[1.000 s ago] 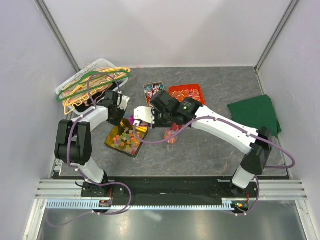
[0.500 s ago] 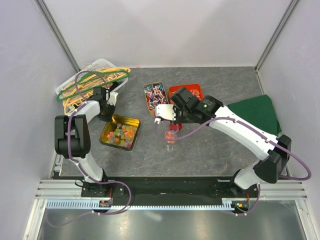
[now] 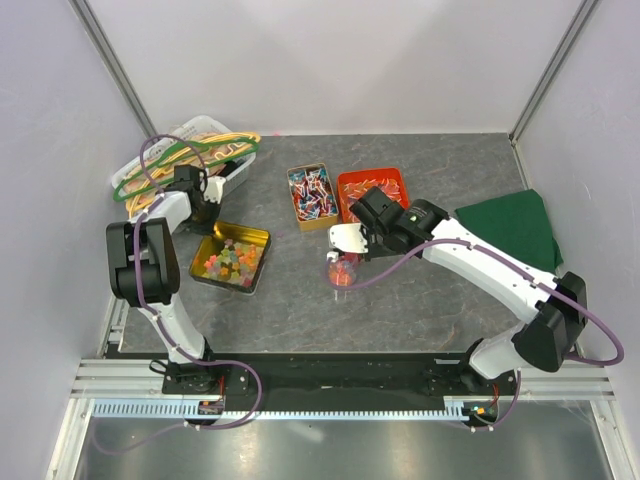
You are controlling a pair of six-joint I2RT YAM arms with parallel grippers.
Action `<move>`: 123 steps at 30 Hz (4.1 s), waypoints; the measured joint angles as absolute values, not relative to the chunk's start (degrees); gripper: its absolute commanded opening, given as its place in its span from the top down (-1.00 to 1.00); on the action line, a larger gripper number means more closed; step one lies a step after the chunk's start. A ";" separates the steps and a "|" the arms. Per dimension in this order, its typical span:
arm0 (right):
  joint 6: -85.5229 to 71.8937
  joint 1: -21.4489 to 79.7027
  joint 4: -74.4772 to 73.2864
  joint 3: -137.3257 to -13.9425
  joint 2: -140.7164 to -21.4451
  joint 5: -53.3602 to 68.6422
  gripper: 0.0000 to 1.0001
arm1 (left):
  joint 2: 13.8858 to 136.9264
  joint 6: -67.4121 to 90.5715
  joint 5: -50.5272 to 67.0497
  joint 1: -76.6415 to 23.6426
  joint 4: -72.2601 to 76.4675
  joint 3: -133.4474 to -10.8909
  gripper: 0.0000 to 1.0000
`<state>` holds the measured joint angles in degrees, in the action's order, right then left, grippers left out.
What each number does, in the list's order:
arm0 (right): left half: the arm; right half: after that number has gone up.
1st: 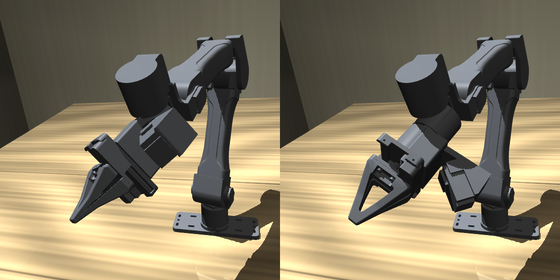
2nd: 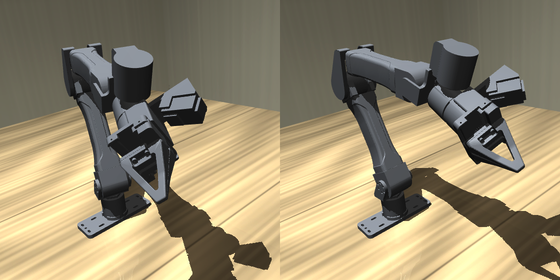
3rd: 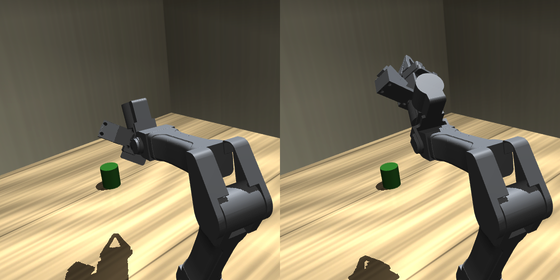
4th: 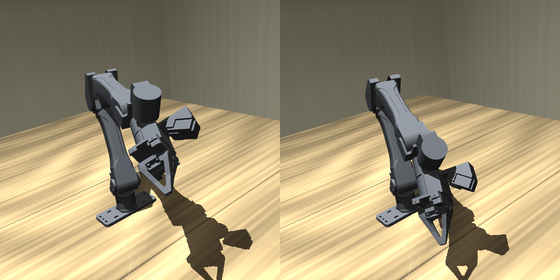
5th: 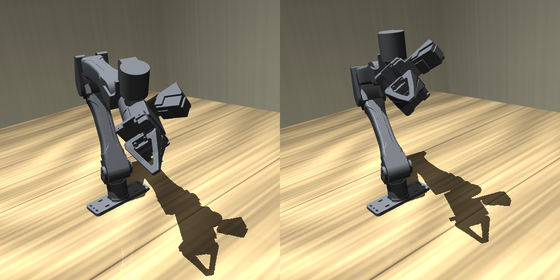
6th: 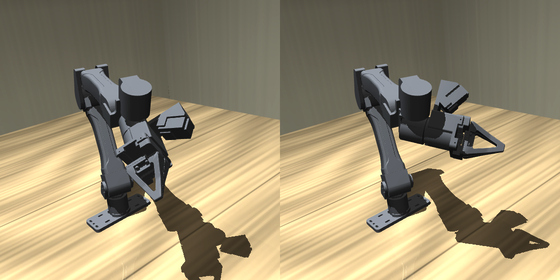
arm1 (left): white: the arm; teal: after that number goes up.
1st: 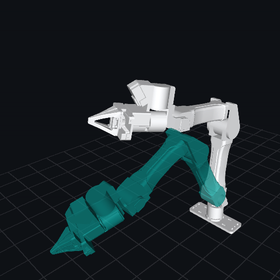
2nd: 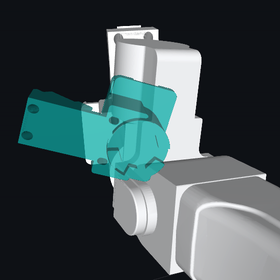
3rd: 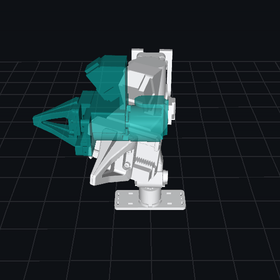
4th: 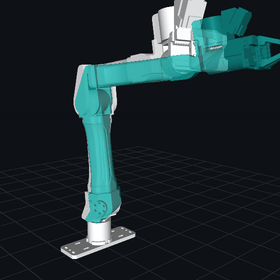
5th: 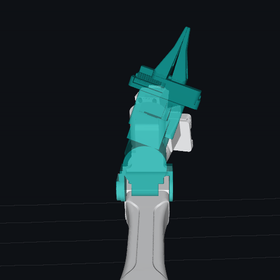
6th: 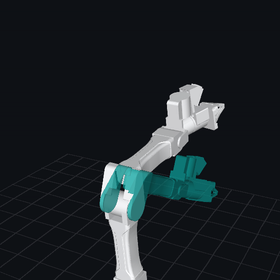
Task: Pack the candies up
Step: Place the fake candies in the packing bottle, then adjust the spatula.
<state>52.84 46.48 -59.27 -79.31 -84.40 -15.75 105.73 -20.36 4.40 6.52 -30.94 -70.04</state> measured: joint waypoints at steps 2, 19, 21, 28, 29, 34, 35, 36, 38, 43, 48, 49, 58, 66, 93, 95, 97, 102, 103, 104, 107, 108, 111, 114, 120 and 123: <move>53.06 45.84 -59.24 -78.48 -84.40 -15.97 1.00 | 106.19 -21.15 4.91 6.74 -31.27 -70.67 0.96; 54.30 45.95 -61.78 -77.93 -83.96 -21.76 1.00 | 106.80 -22.79 9.47 7.64 -31.35 -71.22 0.51; 54.37 46.57 -62.06 -78.15 -83.96 -22.50 1.00 | 106.72 -22.79 9.78 7.66 -31.38 -71.16 0.46; 54.87 49.80 -62.83 -78.70 -83.96 -25.87 1.00 | 106.00 -22.70 10.68 7.94 -31.46 -70.72 0.38; 54.92 50.15 -63.00 -78.70 -83.96 -26.22 1.00 | 105.80 -22.63 10.72 8.03 -31.46 -70.57 0.38; 55.31 50.70 -63.70 -78.72 -83.96 -27.33 1.00 | 105.01 -22.46 10.76 8.58 -31.64 -70.30 0.35; 55.33 50.81 -63.79 -78.72 -83.96 -27.55 1.00 | 104.86 -22.37 10.76 8.67 -31.66 -70.30 0.35; 55.35 50.85 -63.88 -78.70 -83.96 -27.86 1.00 | 104.73 -22.33 10.76 8.71 -31.66 -70.30 0.34; 55.42 51.03 -63.90 -78.72 -83.96 -28.49 1.00 | 104.40 -22.13 10.87 8.95 -31.70 -70.30 0.32; 55.55 52.25 -63.92 -78.72 -84.20 -29.67 1.00 | 103.72 -21.93 11.16 9.32 -31.81 -70.30 0.24; 55.92 53.54 -64.20 -78.72 -84.73 -31.05 1.00 | 103.37 -21.71 12.19 9.41 -32.27 -70.30 0.21; 55.96 53.74 -64.23 -78.72 -84.79 -31.40 1.00 | 103.31 -21.63 12.40 9.43 -32.47 -70.30 0.20; 56.80 55.57 -64.62 -78.72 -85.84 -34.87 1.00 | 101.89 -20.97 14.83 9.43 -33.36 -70.30 0.17; 57.25 57.43 -64.97 -78.81 -86.52 -37.56 1.00 | 100.44 -20.82 16.73 9.58 -34.17 -70.30 0.14; 51.66 52.77 -58.59 -94.78 -90.59 -25.21 1.00 | 93.78 -20.38 50.87 8.88 -39.94 -77.30 -0.40; 50.06 52.75 -56.14 -94.76 -91.53 -23.51 1.00 | 93.01 -20.25 56.84 8.27 -40.75 -79.33 -0.42; 48.34 52.75 -53.23 -94.61 -92.53 -22.02 1.00 | 92.44 -19.99 61.67 7.38 -41.08 -81.34 -0.43; 45.30 52.75 -46.65 -91.61 -92.99 -19.29 1.00 | 92.16 -18.63 70.81 4.56 -41.50 -86.02 -0.44; 44.86 52.75 -45.95 -91.39 -93.08 -18.90 1.00 | 92.16 -18.31 71.81 3.97 -41.56 -86.52 -0.44; 44.29 52.75 -45.28 -91.33 -93.19 -18.26 1.00 | 92.16 -18.02 72.82 3.42 -41.58 -86.85 -0.44; 42.74 52.73 -42.68 -91.31 -93.34 -16.40 1.00 | 92.27 -17.30 74.85 1.76 -41.76 -87.33 -0.43; 42.33 52.73 -41.93 -91.31 -93.36 -16.03 1.00 | 92.31 -17.15 75.22 1.41 -41.82 -87.33 -0.43; 41.34 52.73 -39.83 -91.31 -93.38 -14.92 1.00 | 92.66 -16.80 75.72 -0.64 -41.91 -87.33 -0.42; 40.34 52.71 -38.11 -91.31 -93.38 -13.72 1.00 | 93.32 -16.71 75.70 -2.52 -41.93 -87.33 -0.33; 38.87 52.71 -36.27 -91.31 -93.38 -12.45 1.00 | 93.84 -16.43 75.61 -4.10 -42.00 -87.20 0.18; 38.28 52.69 -35.70 -91.31 -93.38 -12.25 1.00 | 94.08 -16.27 75.46 -4.62 -42.11 -86.98 0.48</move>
